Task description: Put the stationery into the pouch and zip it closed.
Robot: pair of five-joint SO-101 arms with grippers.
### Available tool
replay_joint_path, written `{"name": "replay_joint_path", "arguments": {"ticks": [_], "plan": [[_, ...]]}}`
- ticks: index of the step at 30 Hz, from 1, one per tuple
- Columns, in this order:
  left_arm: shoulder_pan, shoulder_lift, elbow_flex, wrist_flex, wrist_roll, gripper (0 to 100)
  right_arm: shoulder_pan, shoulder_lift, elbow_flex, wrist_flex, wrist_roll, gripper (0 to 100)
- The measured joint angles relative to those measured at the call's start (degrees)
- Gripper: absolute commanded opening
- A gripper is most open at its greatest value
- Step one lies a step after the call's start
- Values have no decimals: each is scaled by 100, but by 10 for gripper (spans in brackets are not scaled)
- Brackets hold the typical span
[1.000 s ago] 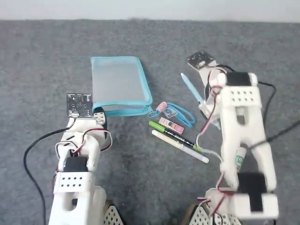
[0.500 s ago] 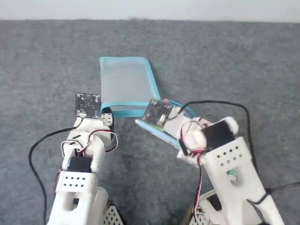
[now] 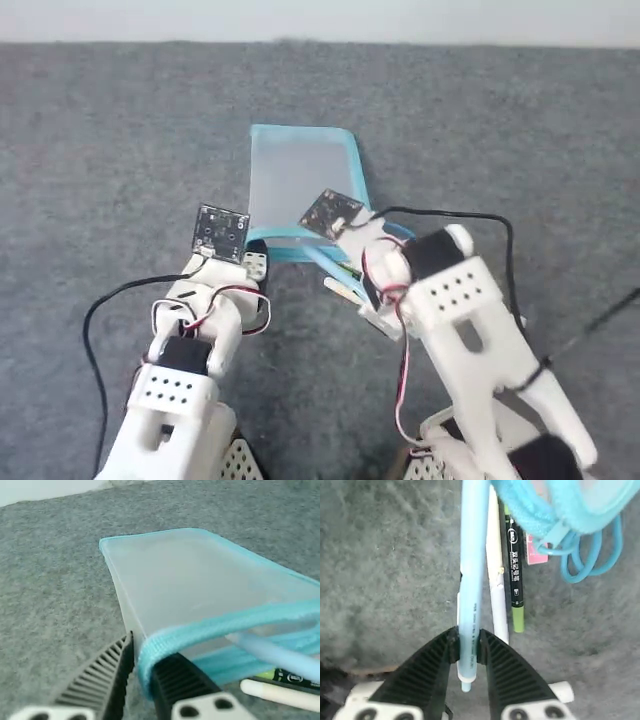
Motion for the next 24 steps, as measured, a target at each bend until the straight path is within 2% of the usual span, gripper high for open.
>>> {"name": "replay_joint_path", "arguments": {"ticks": [16, 20, 24], "plan": [[35, 0, 70, -53, 0, 12, -9, 2796, -3262, 316, -1829, 9], [35, 0, 70, -53, 0, 12, -9, 3420, -4229, 589, -2031, 15], [26, 0, 70, -53, -9, 12, -9, 3842, -4888, 941, -2040, 143]]}}
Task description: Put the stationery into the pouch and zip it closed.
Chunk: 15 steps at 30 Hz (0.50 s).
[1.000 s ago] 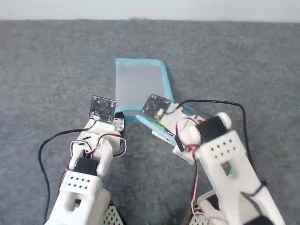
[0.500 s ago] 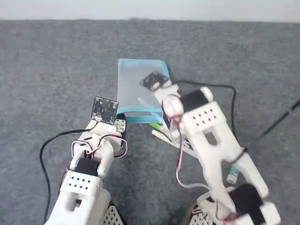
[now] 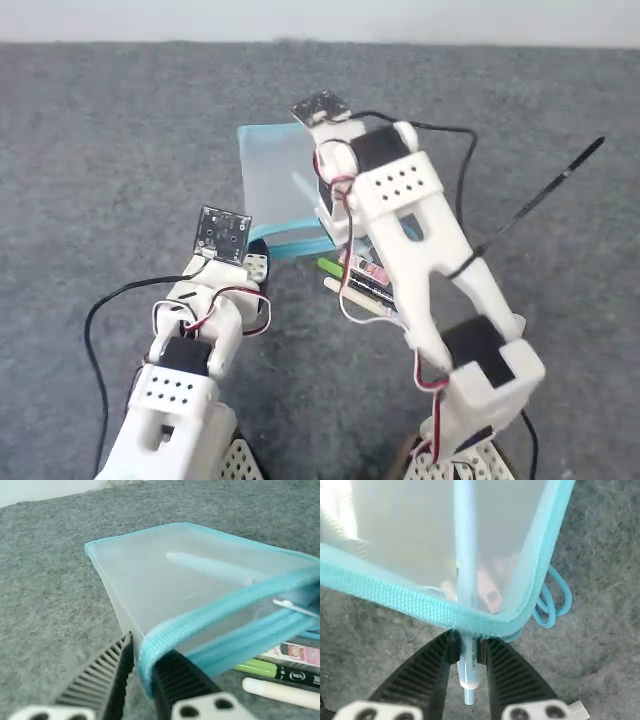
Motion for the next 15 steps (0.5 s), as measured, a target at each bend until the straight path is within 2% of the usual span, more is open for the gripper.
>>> {"name": "replay_joint_path", "arguments": {"ticks": [3, 9, 15], "plan": [[0, 0, 0, 0, 0, 12, -44, 105, -149, 123, 0, 211], [0, 0, 0, 0, -26, 12, -35, 88, -237, 123, 105, 169], [0, 0, 0, 0, -35, 12, -35, -738, -246, 123, 246, 167]]}}
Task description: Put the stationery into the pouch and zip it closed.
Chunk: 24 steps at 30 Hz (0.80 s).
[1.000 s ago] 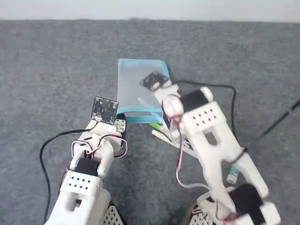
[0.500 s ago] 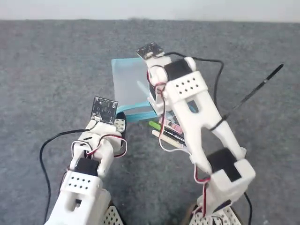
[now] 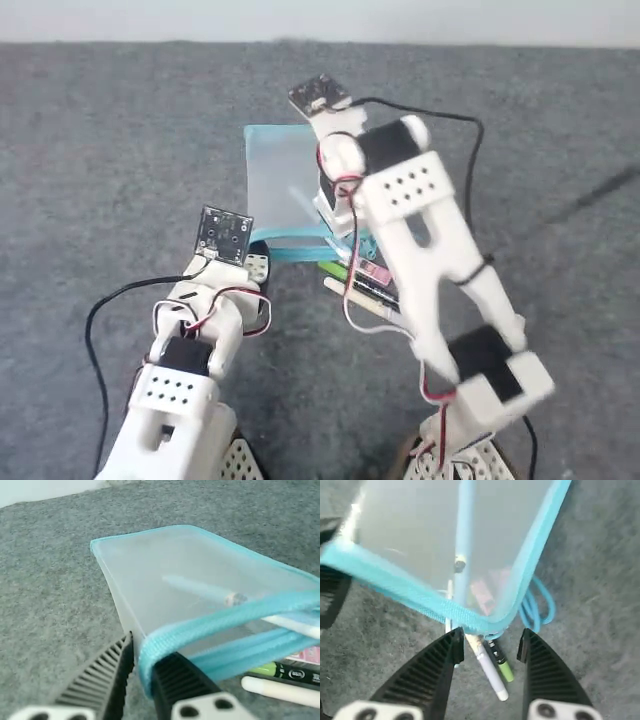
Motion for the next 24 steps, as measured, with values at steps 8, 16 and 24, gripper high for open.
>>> {"name": "replay_joint_path", "arguments": {"ticks": [8, 16, 24], "plan": [[-703, 0, 0, 0, 53, 12, 0, -1723, 993, -123, 580, 168], [176, 0, -185, 818, -712, 12, 519, -2576, 3771, -1363, 1037, 169], [-1248, 0, -519, 703, -281, 12, 1152, -2576, 5538, -2303, 1609, 169]]}}
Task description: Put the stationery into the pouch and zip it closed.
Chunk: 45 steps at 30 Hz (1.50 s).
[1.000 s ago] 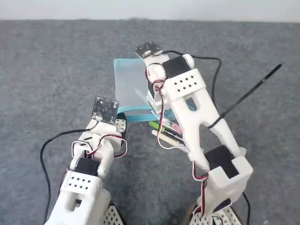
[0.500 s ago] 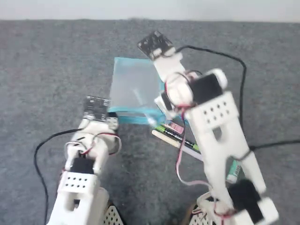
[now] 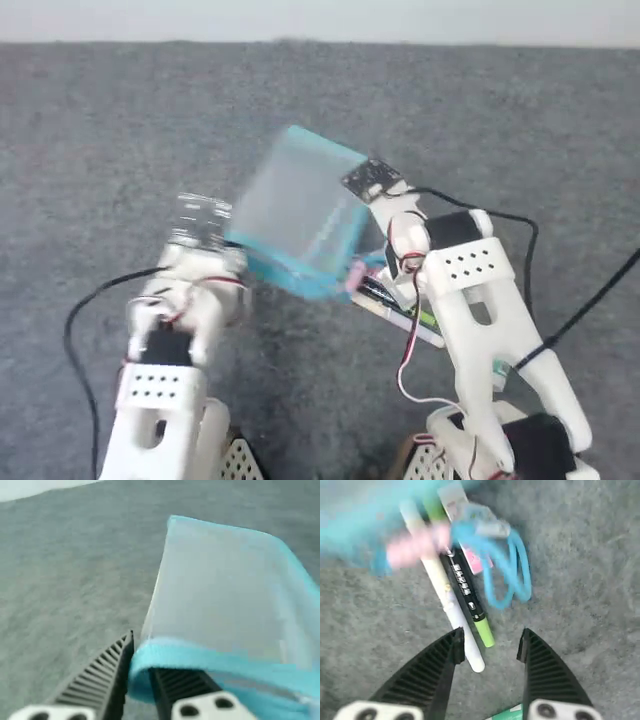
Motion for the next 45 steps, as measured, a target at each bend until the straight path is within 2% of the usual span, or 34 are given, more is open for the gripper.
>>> {"name": "replay_joint_path", "arguments": {"ticks": [4, 9, 14, 22, 28, 36, 45], "plan": [[-9, 0, -9, -70, -62, 12, 35, 0, 202, -246, 44, 167], [-598, 0, -9, -70, 501, 12, 18, 0, 396, -281, 62, 166], [-721, 0, -9, -70, 598, 12, -79, -9, 492, -440, 88, 165], [-949, 0, -9, -70, 853, 12, -70, -9, 1380, -1116, 695, 165], [-976, 0, -9, -70, 905, 12, -70, -9, 1442, -1380, 730, 165], [-976, 0, -9, -70, 905, 12, 457, -9, 1442, -1547, 1626, 165], [-976, 0, -9, -70, 905, 12, 404, -18, 1996, -1873, 1741, 165]]}}
